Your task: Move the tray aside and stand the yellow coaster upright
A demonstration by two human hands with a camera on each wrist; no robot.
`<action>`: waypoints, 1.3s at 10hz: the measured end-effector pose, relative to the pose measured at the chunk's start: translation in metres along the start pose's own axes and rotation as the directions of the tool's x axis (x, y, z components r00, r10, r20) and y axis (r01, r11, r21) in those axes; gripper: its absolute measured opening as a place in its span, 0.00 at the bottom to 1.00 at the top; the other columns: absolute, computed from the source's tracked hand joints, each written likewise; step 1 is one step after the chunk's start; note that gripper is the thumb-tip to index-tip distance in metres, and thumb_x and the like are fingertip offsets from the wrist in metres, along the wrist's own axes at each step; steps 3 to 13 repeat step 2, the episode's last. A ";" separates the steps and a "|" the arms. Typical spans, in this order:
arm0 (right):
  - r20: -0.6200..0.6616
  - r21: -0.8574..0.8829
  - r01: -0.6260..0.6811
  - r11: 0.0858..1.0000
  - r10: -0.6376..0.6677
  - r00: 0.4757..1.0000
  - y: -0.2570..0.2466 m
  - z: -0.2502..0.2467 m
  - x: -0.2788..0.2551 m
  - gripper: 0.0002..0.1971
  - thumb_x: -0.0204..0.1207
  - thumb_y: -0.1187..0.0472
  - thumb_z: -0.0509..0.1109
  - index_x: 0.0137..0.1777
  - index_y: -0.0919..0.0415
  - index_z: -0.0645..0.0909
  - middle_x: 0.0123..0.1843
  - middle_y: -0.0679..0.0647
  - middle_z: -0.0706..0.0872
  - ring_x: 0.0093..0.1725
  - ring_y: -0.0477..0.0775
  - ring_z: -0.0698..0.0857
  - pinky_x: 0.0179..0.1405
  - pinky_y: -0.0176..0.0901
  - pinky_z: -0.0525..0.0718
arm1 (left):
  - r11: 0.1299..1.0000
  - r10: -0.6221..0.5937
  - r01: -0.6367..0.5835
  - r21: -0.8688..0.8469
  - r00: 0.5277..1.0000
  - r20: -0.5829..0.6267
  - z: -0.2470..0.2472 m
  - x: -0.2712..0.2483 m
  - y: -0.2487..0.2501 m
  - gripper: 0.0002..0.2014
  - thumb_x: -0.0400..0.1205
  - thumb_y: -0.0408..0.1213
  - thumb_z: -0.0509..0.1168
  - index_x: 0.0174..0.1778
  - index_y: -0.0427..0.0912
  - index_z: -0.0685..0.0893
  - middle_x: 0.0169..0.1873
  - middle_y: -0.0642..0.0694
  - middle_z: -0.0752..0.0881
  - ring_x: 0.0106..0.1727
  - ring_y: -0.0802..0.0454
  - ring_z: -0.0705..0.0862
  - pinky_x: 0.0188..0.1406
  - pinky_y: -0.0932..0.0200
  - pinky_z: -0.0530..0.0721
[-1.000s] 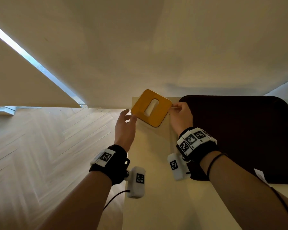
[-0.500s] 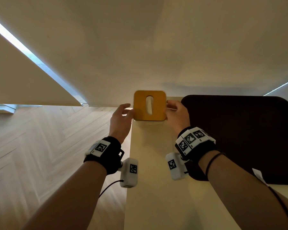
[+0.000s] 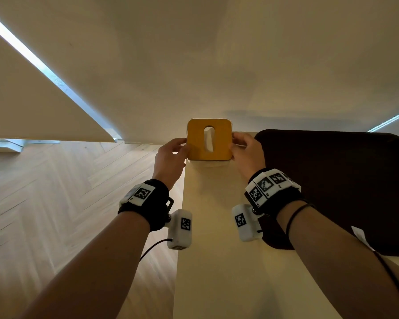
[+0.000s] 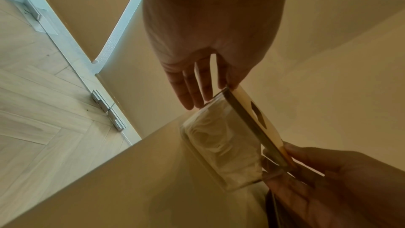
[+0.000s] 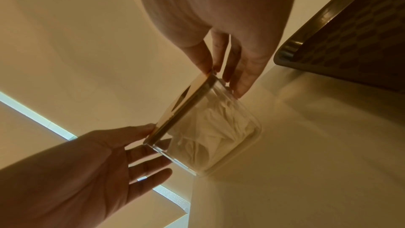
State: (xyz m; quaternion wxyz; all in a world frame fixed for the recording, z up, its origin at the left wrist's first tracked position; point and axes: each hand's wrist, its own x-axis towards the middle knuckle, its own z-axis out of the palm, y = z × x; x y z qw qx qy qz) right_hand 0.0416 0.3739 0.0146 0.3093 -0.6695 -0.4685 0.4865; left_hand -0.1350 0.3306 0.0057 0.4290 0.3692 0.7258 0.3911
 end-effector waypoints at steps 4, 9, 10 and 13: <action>-0.013 0.017 -0.007 1.000 0.007 1.000 0.001 0.002 0.001 0.17 0.78 0.61 0.66 0.67 0.57 0.80 0.56 0.49 0.83 0.57 0.50 0.84 0.59 0.49 0.85 | 1.000 -0.005 0.005 0.011 1.000 -0.022 0.001 0.003 -0.003 0.16 0.82 0.43 0.63 0.65 0.47 0.84 0.51 0.46 0.88 0.56 0.43 0.88 0.52 0.47 0.88; -0.013 0.017 -0.007 1.000 0.007 1.000 0.001 0.002 0.001 0.17 0.78 0.61 0.66 0.67 0.57 0.80 0.56 0.49 0.83 0.57 0.50 0.84 0.59 0.49 0.85 | 1.000 -0.005 0.005 0.011 1.000 -0.022 0.001 0.003 -0.003 0.16 0.82 0.43 0.63 0.65 0.47 0.84 0.51 0.46 0.88 0.56 0.43 0.88 0.52 0.47 0.88; -0.013 0.017 -0.007 1.000 0.007 1.000 0.001 0.002 0.001 0.17 0.78 0.61 0.66 0.67 0.57 0.80 0.56 0.49 0.83 0.57 0.50 0.84 0.59 0.49 0.85 | 1.000 -0.005 0.005 0.011 1.000 -0.022 0.001 0.003 -0.003 0.16 0.82 0.43 0.63 0.65 0.47 0.84 0.51 0.46 0.88 0.56 0.43 0.88 0.52 0.47 0.88; -0.013 0.017 -0.007 1.000 0.007 1.000 0.001 0.002 0.001 0.17 0.78 0.61 0.66 0.67 0.57 0.80 0.56 0.49 0.83 0.57 0.50 0.84 0.59 0.49 0.85 | 1.000 -0.005 0.005 0.011 1.000 -0.022 0.001 0.003 -0.003 0.16 0.82 0.43 0.63 0.65 0.47 0.84 0.51 0.46 0.88 0.56 0.43 0.88 0.52 0.47 0.88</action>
